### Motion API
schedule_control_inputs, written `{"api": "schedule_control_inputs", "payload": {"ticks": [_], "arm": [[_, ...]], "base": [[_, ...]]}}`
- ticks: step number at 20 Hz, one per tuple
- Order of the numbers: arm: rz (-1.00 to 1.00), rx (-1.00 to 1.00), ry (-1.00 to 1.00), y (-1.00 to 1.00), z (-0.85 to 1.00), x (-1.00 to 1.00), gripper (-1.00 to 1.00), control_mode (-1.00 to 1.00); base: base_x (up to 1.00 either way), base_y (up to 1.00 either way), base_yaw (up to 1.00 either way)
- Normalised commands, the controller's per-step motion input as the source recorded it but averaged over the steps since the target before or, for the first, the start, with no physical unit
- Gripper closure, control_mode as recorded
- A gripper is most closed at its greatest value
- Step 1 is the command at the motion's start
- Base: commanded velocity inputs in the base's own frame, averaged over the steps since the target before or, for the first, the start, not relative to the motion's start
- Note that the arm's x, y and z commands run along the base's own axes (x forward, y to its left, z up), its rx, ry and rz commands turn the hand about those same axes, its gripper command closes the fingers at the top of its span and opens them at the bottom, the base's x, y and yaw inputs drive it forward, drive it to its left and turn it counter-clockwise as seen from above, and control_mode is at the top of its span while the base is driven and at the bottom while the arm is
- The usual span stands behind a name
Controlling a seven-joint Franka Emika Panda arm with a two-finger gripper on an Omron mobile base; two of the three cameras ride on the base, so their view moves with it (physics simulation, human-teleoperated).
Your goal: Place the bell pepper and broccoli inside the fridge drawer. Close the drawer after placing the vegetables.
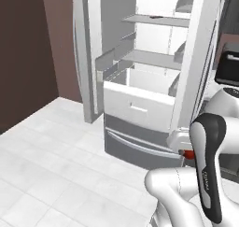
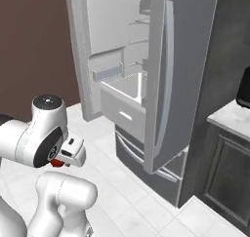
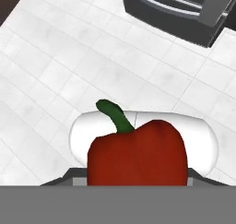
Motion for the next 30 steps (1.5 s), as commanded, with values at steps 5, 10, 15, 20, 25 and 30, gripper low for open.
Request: {"api": "schedule_control_inputs", "payload": {"ticks": [5,10,15,20,25,30], "arm": [[0.00,0.00,0.00,0.00,0.00,0.00,1.00,1.00],[0.00,0.00,0.00,0.00,0.00,0.00,1.00,1.00],[0.00,0.00,0.00,0.00,0.00,0.00,1.00,1.00],[0.00,0.00,0.00,0.00,0.00,0.00,1.00,1.00],[0.00,0.00,0.00,0.00,0.00,0.00,1.00,1.00],[0.00,0.00,0.00,0.00,0.00,0.00,1.00,1.00]], "base": [[0.37,1.00,-0.20],[0.77,0.74,-0.41],[0.72,0.37,-0.52],[0.58,0.20,-0.45],[0.42,0.08,-0.33],[0.37,-0.02,-0.15]]}}
